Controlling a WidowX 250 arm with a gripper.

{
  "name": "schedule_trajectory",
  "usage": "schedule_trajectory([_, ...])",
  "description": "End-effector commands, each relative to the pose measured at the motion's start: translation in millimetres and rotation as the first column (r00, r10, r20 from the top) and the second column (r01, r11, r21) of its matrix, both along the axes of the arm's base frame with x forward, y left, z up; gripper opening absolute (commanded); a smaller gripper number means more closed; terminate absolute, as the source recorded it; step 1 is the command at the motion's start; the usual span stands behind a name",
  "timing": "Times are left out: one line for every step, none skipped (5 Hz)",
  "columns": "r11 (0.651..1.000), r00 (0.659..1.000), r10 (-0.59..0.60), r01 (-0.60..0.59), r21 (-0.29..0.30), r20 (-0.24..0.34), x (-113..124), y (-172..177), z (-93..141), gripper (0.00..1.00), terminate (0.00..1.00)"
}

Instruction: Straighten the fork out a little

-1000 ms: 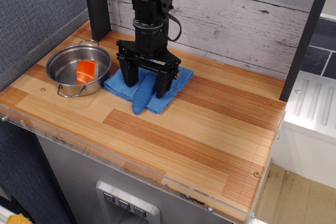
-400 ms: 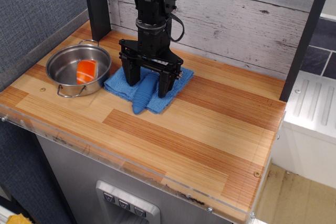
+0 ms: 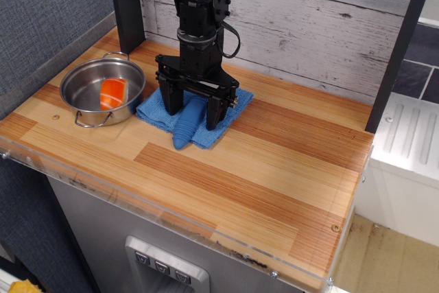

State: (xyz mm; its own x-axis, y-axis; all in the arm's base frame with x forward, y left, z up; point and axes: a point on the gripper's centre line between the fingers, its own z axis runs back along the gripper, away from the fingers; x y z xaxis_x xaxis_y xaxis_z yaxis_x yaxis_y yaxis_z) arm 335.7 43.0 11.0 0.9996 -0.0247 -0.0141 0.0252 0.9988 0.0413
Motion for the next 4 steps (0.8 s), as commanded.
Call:
schedule_trajectory([1.0,0.995,-0.02,0.018,0.014,0.096,4.3,-2.4,33.0,1.0,0.0])
schedule_trajectory([1.0,0.995,-0.016,0.015,0.013,0.101,4.2,-1.8,34.1,1.0,0.0])
schedule_trajectory([1.0,0.997,-0.022,0.022,0.007,0.079,3.9,-1.7,28.0,0.0,0.0])
schedule_trajectory([1.0,0.998,-0.021,0.021,0.003,0.066,3.7,-1.7,24.6,1.0,0.0])
